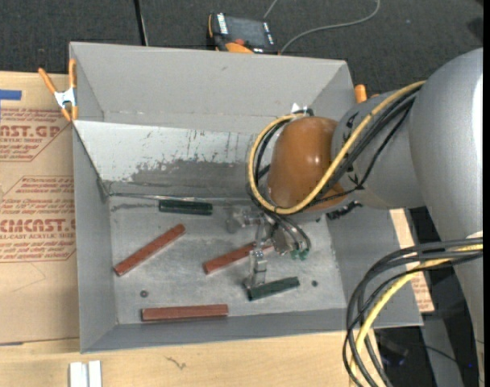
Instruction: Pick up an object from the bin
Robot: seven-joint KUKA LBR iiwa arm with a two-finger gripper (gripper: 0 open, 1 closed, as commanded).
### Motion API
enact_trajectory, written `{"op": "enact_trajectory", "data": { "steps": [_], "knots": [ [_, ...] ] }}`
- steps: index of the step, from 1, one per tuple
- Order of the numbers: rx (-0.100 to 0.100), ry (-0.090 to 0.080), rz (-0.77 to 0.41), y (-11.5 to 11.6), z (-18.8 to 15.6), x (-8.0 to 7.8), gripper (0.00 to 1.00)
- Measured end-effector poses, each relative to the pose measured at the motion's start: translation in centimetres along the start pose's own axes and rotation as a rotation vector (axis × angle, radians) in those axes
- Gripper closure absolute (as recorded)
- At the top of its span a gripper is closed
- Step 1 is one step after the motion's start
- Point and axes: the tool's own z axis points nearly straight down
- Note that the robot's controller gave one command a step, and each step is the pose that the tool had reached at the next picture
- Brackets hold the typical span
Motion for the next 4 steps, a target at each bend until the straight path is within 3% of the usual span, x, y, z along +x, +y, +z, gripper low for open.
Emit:
{"op": "enact_trajectory", "data": {
  "steps": [4],
  "knots": [
    [-0.001, -0.007, 0.001, 0.25, -0.03, -0.18, 0.0]
  ]
}}
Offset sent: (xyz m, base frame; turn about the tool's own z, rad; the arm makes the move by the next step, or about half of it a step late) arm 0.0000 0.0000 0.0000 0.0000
